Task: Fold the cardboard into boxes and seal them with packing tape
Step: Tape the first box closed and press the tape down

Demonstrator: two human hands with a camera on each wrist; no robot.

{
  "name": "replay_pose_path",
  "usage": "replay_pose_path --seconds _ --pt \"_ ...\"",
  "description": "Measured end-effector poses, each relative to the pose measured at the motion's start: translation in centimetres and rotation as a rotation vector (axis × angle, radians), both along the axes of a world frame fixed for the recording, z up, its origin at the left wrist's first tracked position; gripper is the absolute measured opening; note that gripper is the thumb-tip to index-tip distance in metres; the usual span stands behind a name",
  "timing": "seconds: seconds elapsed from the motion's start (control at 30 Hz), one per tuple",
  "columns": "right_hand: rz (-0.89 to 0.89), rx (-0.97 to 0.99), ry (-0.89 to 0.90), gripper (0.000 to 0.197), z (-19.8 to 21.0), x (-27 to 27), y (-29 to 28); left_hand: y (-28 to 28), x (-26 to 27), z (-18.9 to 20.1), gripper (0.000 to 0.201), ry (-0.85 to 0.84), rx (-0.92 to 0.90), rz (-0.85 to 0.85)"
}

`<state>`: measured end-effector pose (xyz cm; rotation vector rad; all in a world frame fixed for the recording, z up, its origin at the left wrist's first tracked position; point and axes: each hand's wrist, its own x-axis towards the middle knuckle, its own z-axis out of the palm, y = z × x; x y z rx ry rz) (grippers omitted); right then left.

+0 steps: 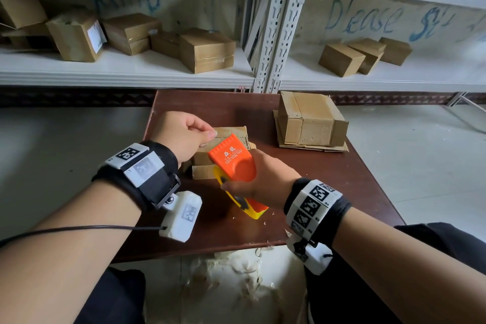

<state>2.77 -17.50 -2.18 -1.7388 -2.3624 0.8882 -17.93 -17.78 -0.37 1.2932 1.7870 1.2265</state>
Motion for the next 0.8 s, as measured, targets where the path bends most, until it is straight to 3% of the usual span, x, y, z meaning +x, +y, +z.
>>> replay_pose_path --seconds 0.33,0.57,0.8 --pt "0.047 0.046 -0.16 0.074 0.6 1.4 -0.7 -0.8 -1.4 0.5 0.003 -0.076 0.051 0.056" --pt "0.033 0.075 -0.205 0.073 0.1 2.8 -0.7 -1.3 -2.1 0.6 0.01 -0.018 0.113 0.007" --pt "0.051 0.08 -0.226 0.074 0.5 3.4 -0.8 -0.8 -2.5 0.5 0.012 -0.067 0.145 0.074"
